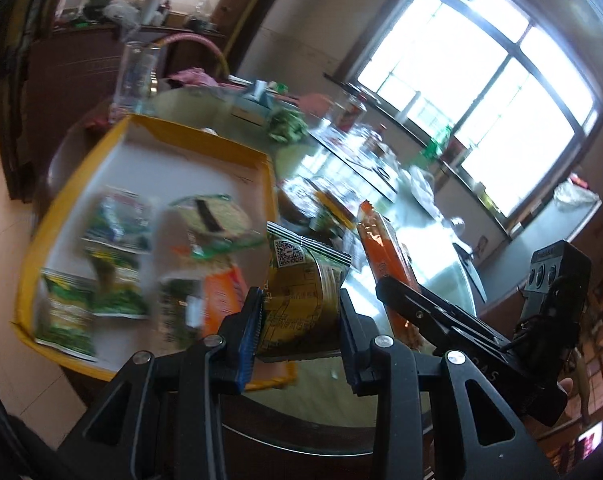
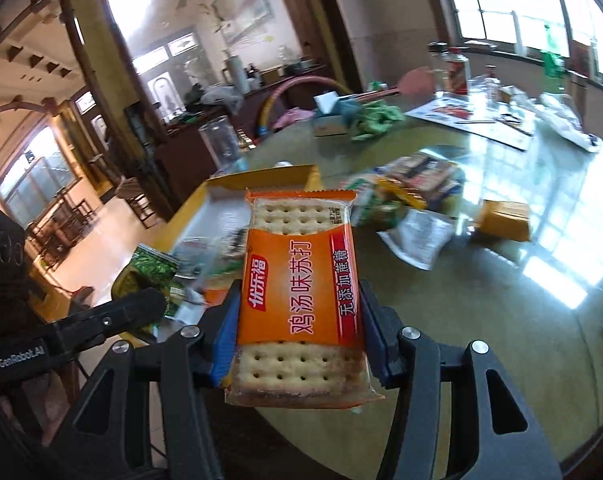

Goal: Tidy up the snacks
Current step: 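Carry both held packets toward the yellow tray, then lower both packets into the yellow tray and open both grippers, then withdraw both grippers from the tray toward the snack pile, then grasp the yellow foil packet with the right gripper while the left gripper grasps the white packet, then carry both packets into the yellow tray and open both grippers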

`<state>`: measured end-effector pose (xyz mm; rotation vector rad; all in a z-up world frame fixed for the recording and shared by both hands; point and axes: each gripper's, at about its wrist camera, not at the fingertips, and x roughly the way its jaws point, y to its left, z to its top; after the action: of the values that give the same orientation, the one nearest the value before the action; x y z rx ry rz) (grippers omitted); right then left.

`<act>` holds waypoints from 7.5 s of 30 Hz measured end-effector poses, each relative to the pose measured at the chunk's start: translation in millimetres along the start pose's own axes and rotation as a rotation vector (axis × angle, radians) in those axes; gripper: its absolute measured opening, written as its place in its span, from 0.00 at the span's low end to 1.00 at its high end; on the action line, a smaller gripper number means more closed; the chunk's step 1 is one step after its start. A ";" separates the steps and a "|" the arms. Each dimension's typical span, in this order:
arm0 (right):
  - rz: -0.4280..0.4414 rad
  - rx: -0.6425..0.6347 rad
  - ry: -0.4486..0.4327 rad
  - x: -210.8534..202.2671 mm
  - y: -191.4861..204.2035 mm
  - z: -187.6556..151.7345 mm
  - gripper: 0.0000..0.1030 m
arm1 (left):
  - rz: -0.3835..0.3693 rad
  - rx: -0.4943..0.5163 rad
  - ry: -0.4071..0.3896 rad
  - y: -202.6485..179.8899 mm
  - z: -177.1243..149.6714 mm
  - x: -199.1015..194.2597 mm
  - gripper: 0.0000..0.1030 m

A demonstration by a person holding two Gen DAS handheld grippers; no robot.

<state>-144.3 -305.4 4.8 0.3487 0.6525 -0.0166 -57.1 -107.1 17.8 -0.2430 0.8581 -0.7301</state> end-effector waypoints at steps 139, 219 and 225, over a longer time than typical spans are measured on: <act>-0.221 0.110 0.290 69.2 -194.7 36.9 0.46 | -0.037 0.106 0.074 -71.5 -19.5 59.6 0.80; 0.151 -0.182 0.125 83.5 75.5 55.0 0.44 | 0.092 -0.058 0.006 108.2 55.6 15.4 0.01; 0.103 -0.202 0.250 166.0 98.9 89.6 0.44 | 0.119 -0.060 0.089 127.3 58.3 43.9 0.01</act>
<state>53.2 -225.6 2.7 0.1893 0.8749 0.1925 67.9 -48.1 -31.2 -0.2127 0.9717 -0.6078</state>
